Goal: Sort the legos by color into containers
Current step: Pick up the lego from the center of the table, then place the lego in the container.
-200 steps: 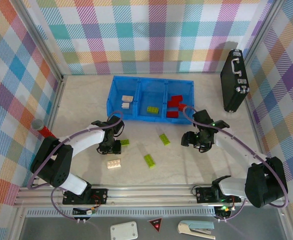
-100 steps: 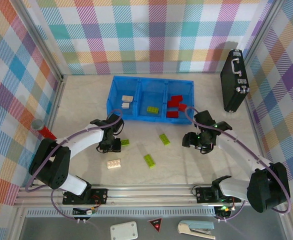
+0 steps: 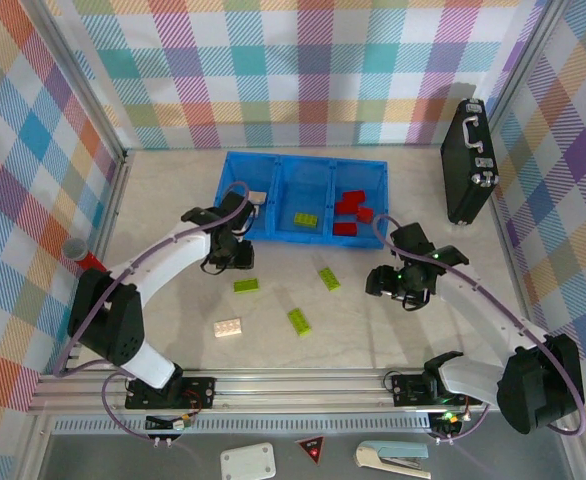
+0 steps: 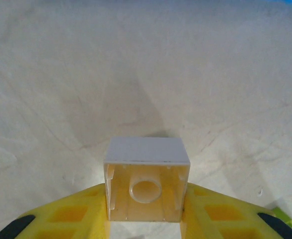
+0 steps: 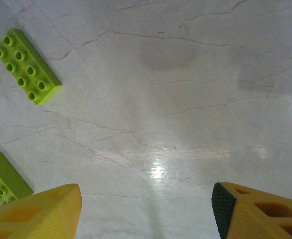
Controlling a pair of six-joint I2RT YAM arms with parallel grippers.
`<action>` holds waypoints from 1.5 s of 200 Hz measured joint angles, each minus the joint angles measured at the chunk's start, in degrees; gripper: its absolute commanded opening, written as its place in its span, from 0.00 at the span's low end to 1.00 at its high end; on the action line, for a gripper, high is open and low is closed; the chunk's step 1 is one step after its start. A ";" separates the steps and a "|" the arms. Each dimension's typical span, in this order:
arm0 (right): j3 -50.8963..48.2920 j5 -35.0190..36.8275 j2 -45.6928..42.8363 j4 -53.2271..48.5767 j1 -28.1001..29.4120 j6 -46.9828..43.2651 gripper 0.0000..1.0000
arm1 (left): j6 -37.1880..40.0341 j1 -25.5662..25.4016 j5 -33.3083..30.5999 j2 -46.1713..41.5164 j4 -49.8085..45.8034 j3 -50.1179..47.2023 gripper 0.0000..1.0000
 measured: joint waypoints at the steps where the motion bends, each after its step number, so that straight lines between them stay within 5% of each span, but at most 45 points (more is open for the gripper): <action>1: -0.02 -0.02 -0.04 -0.02 0.00 0.00 0.71 | 0.04 0.04 -0.04 0.15 -0.02 0.15 0.37; 157: -0.39 0.39 -1.55 -1.33 0.07 1.11 0.71 | 10.08 8.02 -6.45 28.55 -4.22 35.30 0.37; 300: -0.39 0.46 -1.55 -1.60 0.37 1.14 0.70 | 14.16 8.13 -13.88 38.29 -2.86 41.27 0.43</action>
